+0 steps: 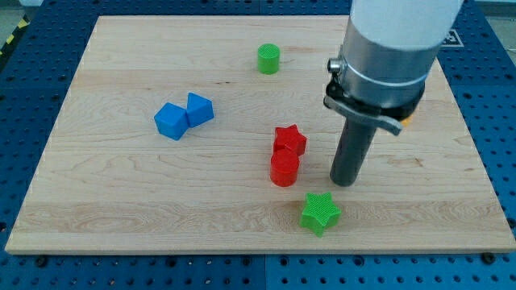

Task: Move green star closer to the green circle

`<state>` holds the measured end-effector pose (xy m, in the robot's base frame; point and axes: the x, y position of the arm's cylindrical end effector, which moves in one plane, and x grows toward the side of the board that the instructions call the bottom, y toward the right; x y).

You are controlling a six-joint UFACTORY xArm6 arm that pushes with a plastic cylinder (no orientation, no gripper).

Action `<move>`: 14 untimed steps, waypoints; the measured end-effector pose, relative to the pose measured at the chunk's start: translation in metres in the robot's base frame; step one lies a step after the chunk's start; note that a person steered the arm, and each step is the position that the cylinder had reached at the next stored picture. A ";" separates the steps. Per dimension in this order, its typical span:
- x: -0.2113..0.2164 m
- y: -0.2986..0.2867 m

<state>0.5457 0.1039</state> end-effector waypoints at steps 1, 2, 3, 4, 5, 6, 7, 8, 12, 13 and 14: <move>0.007 0.009; 0.010 0.039; 0.047 0.077; 0.073 0.076; 0.073 0.062; 0.073 -0.005; 0.073 -0.064; 0.073 -0.102; 0.037 -0.056; 0.036 -0.023; 0.036 0.012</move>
<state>0.5814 0.1159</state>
